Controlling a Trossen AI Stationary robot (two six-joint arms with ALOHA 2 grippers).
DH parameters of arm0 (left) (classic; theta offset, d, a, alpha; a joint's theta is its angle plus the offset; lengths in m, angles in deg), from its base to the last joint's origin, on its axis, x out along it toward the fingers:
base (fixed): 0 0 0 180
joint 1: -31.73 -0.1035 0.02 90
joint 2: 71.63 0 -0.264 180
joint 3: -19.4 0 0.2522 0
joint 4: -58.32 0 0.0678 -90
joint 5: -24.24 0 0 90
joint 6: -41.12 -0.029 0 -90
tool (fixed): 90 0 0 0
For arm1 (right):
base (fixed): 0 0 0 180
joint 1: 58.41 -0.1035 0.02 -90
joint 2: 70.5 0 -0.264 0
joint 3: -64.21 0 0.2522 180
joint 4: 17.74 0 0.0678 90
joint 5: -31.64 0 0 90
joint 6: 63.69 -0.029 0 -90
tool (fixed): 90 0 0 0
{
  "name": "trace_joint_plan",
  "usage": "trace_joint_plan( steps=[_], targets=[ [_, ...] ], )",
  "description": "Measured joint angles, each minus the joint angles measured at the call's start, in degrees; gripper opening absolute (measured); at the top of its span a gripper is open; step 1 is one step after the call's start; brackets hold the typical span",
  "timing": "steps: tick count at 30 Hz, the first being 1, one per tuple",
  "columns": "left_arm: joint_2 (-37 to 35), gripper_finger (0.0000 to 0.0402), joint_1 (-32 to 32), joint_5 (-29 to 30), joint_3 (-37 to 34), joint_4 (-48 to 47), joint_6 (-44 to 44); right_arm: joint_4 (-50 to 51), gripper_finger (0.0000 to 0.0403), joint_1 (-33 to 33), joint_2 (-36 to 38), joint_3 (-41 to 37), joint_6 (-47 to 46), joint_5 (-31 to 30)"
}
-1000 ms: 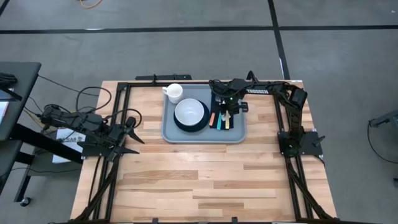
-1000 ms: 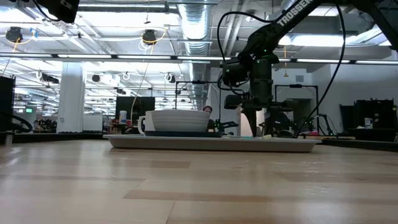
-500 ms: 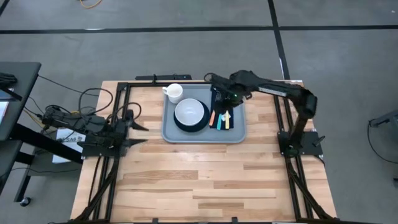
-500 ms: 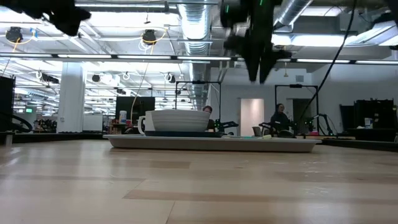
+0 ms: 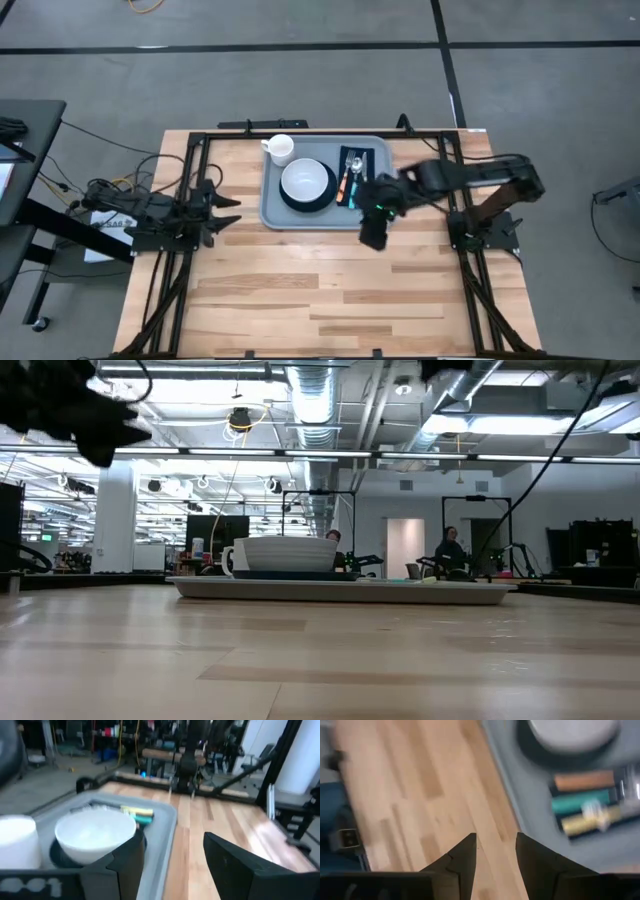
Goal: Set up tray
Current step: Return to Home Position
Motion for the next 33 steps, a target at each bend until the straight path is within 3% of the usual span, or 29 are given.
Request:
trace_joint_plan(
  steps=[4,8,13,18,24,27,33],
  targets=[
    [0.3,0.0191,0.0,1.0,-2.9,1.2,1.8,-10.4,0.0129,-4.7,6.7,-4.4,4.7,-1.9],
    [0.1,0.0191,0.0,4.3,-6.0,2.5,2.7,-22.8,0.0129,-6.4,17.5,-14.7,5.3,-2.7],
    [1.0,0.0191,0.1,3.5,-6.3,3.1,2.9,-46.0,0.0129,-7.9,35.2,-36.7,7.8,-2.2],
    [0.9,0.0191,0.1,2.6,-6.3,2.7,2.9,-69.5,0.0129,-7.9,52.4,-63.8,9.5,2.6],
    [0.9,0.0191,0.1,3.7,-6.3,2.6,2.2,-88.8,0.0129,-5.8,66.5,-88.0,6.8,9.0],
    [0.9,0.0191,0.1,6.5,-6.3,2.5,2.0,-93.1,0.0129,-5.8,71.5,-94.1,6.8,12.2],
    [0.9,0.0191,0.1,8.9,-6.3,2.4,0.2,-88.8,0.0129,-7.0,78.5,-97.7,6.8,13.2]
  ],
)
